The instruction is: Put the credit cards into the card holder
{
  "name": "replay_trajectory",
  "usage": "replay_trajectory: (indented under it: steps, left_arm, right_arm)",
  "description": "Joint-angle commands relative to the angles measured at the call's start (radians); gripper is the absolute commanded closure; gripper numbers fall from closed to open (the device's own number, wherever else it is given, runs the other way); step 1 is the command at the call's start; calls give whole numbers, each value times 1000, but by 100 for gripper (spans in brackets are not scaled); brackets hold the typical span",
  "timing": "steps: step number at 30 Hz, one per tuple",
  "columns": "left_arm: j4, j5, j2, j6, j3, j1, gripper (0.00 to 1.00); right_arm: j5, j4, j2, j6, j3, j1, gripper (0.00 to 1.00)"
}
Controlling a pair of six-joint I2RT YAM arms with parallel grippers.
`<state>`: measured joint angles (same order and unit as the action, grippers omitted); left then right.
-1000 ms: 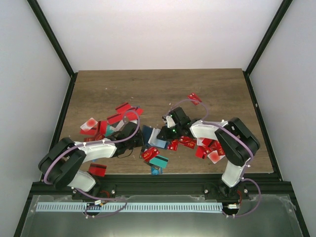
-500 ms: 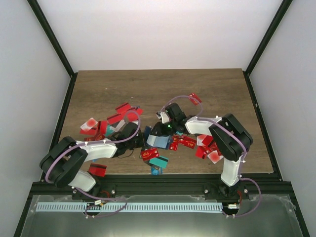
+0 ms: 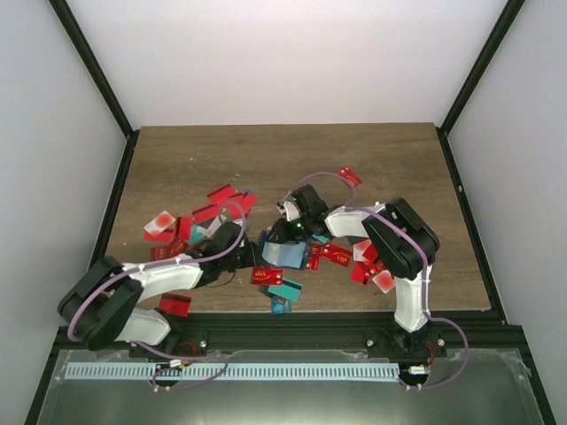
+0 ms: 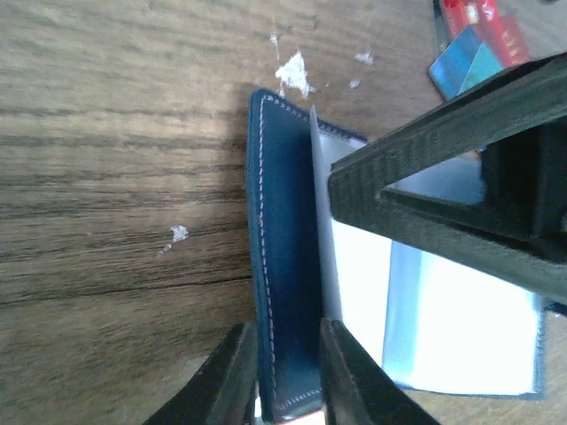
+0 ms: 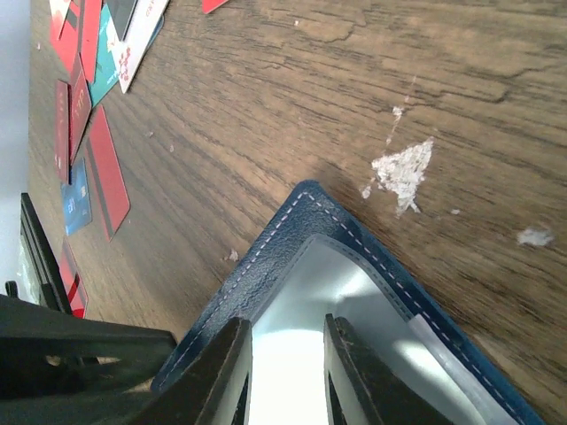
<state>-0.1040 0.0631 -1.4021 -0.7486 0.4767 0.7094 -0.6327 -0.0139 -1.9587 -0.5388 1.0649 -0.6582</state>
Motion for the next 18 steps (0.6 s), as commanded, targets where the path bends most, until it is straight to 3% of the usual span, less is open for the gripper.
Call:
replay_trajectory:
  steps: [1, 8, 18]
  left_arm:
    - [78, -50, 119, 22, -3, 2, 72]
    - [144, -82, 259, 93, -3, 11, 53]
    - [-5, 99, 189, 125, 10, 31, 51]
  right_arm:
    - [12, 2, -5, 25, -3, -7, 75]
    - [7, -22, 23, 70, -4, -6, 75]
    - [17, -69, 106, 96, -10, -7, 75]
